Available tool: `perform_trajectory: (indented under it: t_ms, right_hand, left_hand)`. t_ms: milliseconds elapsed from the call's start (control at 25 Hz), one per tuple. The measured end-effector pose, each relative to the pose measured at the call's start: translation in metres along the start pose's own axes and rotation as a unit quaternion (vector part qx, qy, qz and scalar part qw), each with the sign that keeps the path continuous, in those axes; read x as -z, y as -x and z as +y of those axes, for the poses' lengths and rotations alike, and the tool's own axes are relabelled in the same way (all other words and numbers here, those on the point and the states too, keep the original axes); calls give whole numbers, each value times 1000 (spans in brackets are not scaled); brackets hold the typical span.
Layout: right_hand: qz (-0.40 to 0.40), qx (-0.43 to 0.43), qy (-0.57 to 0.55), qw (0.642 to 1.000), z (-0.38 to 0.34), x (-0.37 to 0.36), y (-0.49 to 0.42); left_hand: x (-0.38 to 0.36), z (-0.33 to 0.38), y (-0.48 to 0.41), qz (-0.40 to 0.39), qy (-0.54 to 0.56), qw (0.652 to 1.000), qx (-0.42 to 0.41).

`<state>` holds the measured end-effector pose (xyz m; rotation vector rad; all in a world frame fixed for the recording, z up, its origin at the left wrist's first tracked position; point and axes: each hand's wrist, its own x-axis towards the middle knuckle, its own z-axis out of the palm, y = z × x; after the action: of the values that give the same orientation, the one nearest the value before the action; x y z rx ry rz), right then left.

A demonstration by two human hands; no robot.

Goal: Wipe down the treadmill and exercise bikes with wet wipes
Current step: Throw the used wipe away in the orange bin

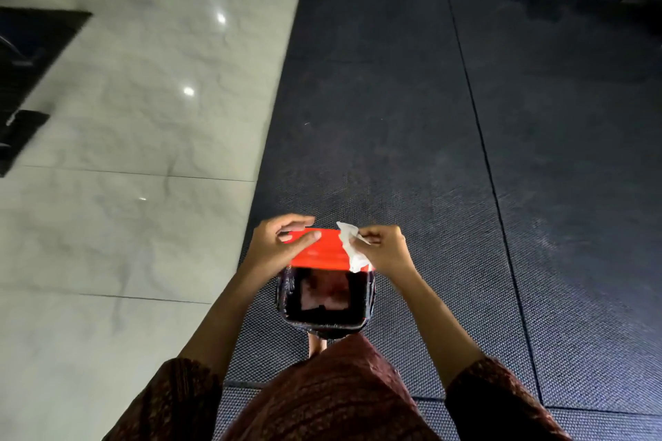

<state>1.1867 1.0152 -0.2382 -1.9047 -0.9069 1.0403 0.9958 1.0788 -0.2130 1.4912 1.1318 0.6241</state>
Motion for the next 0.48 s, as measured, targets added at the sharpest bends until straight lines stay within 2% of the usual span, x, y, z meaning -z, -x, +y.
perform_trajectory:
  t_ms: [240, 480]
  right_hand:
    - [-15, -25, 19, 999, 19, -12, -16]
    - [-65, -41, 120, 990, 42, -42, -34]
  left_hand:
    - [6, -12, -14, -11, 12, 1000, 19]
    - [20, -26, -21, 0, 0, 999, 40]
